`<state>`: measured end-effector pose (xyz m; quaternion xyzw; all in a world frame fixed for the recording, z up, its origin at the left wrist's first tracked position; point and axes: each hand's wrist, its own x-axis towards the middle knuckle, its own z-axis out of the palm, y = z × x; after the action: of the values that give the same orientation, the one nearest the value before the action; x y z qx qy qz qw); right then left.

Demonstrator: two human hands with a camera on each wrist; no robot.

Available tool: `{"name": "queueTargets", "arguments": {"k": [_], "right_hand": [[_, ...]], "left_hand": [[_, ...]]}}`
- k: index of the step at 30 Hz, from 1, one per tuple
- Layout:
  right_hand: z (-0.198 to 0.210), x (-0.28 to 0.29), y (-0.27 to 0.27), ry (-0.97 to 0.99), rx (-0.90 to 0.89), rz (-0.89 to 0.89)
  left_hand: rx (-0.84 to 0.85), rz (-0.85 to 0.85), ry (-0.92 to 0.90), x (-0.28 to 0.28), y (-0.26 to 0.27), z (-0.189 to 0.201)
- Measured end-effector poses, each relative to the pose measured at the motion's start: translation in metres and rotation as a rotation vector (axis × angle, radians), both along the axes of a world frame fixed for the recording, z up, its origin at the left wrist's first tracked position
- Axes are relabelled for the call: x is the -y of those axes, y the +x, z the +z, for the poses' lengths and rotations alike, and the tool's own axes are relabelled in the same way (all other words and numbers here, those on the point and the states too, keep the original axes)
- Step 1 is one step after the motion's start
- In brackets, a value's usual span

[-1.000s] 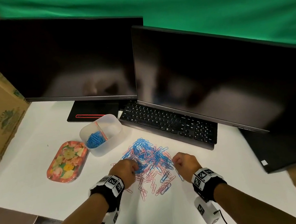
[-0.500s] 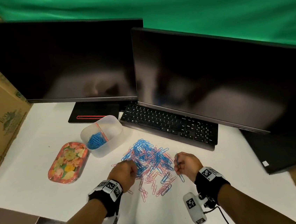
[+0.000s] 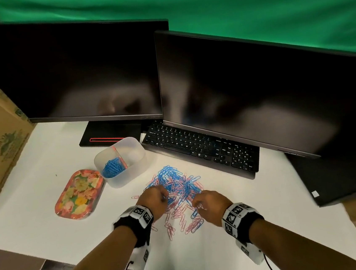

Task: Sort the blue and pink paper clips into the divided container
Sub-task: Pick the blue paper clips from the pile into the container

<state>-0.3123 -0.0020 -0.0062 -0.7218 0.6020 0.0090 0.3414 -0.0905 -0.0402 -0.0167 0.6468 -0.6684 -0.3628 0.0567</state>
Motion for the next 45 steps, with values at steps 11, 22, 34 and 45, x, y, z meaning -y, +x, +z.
{"name": "queueTargets", "arguments": {"k": [11,22,34,45], "right_hand": [[-0.003,0.003,0.012,-0.097,-0.201,0.235],[0.005,0.014,-0.002,0.063,0.433,-0.378],[0.02,0.009,-0.006,0.538,1.004,-0.758],[0.011,-0.011,-0.004,0.293,0.49,-0.29]], "left_hand": [[0.096,-0.085,-0.058,0.003,-0.004,-0.002],[-0.492,0.264,0.095,0.006,0.007,0.004],[-0.977,0.65,0.589,0.001,0.006,0.021],[-0.795,0.764,0.459,-0.002,0.021,0.012]]}}
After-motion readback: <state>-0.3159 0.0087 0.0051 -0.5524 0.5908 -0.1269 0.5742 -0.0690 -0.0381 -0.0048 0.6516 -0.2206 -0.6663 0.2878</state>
